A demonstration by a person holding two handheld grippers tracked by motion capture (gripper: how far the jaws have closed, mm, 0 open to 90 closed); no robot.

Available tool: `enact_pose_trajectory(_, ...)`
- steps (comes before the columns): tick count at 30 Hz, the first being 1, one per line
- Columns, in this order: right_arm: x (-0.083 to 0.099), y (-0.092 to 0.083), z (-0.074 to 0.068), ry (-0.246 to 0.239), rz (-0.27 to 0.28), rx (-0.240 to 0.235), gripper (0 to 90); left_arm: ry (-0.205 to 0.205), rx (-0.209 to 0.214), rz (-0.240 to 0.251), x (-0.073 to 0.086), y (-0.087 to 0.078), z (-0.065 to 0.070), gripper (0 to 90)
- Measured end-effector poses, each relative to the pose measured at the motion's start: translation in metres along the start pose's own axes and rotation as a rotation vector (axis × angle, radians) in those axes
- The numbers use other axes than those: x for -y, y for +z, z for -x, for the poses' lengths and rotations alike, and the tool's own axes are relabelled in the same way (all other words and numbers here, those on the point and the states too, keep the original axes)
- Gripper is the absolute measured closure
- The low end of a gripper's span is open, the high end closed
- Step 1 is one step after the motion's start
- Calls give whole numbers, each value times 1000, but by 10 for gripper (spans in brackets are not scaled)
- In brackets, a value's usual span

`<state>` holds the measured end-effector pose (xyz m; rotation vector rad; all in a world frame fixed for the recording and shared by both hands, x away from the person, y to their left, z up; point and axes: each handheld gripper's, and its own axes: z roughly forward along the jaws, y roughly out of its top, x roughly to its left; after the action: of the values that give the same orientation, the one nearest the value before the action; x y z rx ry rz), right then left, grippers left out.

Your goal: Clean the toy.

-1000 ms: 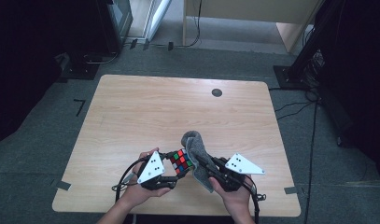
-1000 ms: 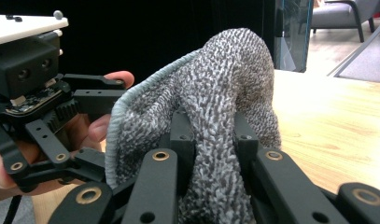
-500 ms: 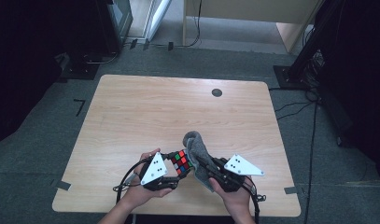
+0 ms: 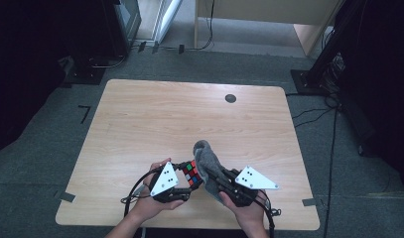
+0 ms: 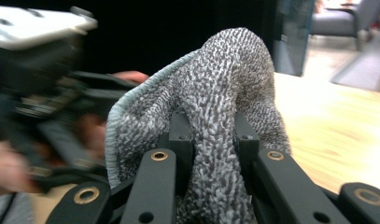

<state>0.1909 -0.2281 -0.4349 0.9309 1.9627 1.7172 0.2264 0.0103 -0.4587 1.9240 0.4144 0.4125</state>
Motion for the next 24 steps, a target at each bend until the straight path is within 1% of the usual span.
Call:
enact_pose_trajectory(1, -2, 1, -5, -16, 5, -28, 763, 9, -2, -7, 0, 1, 1, 346)
enact_pose_trajectory(2, -3, 2, -10, -38, 5, -39, 763, 10, -1, -4, 0, 1, 3, 346)
enact_pose_trajectory(3, -4, 2, -13, -57, 1, -30, 763, 12, 0, 0, 0, 1, 3, 347)
enact_pose_trajectory(4, -5, 2, -13, -59, 4, -26, 763, 10, 4, 10, -1, -1, 3, 347)
enact_pose_trajectory(5, -5, 1, -10, -40, 15, -30, 763, 9, 8, 22, -2, -2, 3, 347)
enact_pose_trajectory(6, -5, 0, -5, -20, 23, -23, 764, 5, 14, 38, -3, -4, 2, 347)
enact_pose_trajectory(7, -3, -1, 1, -7, 20, 8, 765, 4, 14, 47, -4, -6, 2, 347)
enact_pose_trajectory(8, -1, -2, 7, 8, 17, 28, 765, 2, 13, 51, -4, -7, 1, 346)
enact_pose_trajectory(9, 1, -3, 11, 23, 14, 39, 765, 2, 11, 49, -4, -8, 0, 346)
enact_pose_trajectory(10, 2, -3, 14, 33, 10, 37, 765, 3, 11, 44, -4, -7, 0, 346)
enact_pose_trajectory(11, 2, -3, 13, 33, 7, 38, 765, 7, 6, 37, -3, -6, 1, 346)
enact_pose_trajectory(12, 2, -3, 10, 19, 2, 41, 764, 15, 1, 23, -3, -4, 2, 346)
enact_pose_trajectory(13, 0, -1, 5, 1, 2, 32, 764, 27, -1, 1, -2, -1, 3, 346)
enact_pose_trajectory(14, -1, 1, -3, -10, 4, 5, 764, 30, 1, -5, -1, 0, 3, 346)
enact_pose_trajectory(15, -2, 2, -7, -20, 5, -6, 764, 31, 2, -5, 0, 0, 3, 346)
enact_pose_trajectory(16, -3, 3, -10, -41, 7, -6, 765, 26, 4, -1, 1, 0, 2, 346)
enact_pose_trajectory(17, -3, 4, -11, -56, 8, 3, 765, 20, 8, 7, 0, -2, 2, 346)
enact_pose_trajectory(19, -2, 3, -5, -21, 25, -5, 766, 7, 17, 37, -1, -6, -1, 346)
enact_pose_trajectory(22, 2, 0, 10, 25, 25, 36, 766, -12, 45, 98, -2, -13, -4, 345)
enact_pose_trajectory(24, 2, -2, 13, 48, 32, 37, 766, -20, 56, 119, -2, -16, -5, 346)
